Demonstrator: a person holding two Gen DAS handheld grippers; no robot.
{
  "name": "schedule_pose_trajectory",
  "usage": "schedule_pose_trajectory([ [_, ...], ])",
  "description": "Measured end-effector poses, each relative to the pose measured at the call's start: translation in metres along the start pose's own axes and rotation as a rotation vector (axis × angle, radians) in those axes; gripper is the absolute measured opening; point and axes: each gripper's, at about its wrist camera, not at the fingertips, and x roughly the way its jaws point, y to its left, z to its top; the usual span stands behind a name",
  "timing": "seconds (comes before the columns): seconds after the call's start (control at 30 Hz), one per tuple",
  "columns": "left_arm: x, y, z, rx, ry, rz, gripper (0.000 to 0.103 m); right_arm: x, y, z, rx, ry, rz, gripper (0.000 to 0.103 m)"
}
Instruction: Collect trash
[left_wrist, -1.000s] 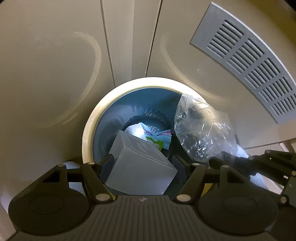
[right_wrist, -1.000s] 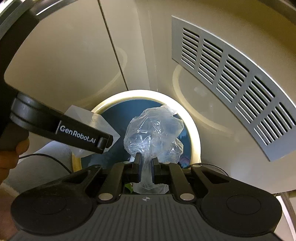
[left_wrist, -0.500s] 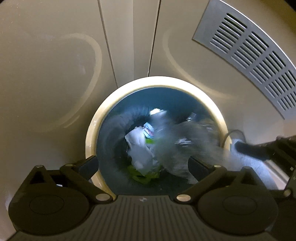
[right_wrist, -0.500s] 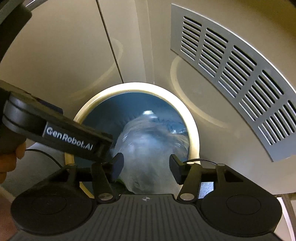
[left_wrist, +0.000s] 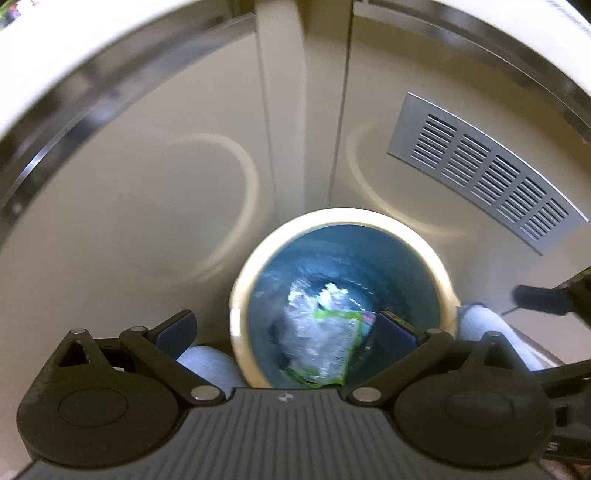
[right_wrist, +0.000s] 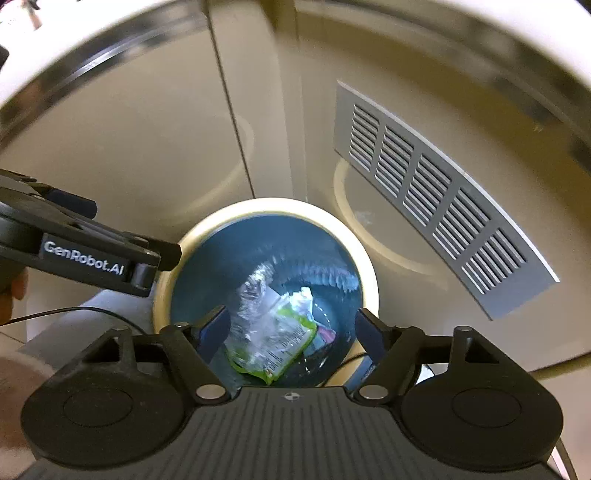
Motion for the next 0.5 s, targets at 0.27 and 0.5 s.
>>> schedule_pose_trajectory([
  [0.27,-0.026,0.005,-0.011,0.03,-0.052,0.018,0.103,-0.032,0.017,-0.007,-0.095,-0.088,-0.012,0.08],
  [0.5,-0.038,0.002,-0.022,0.079,-0.101,0.032,0.103,-0.048,0.017,-0.015,-0.096,-0.12,-0.012,0.081],
])
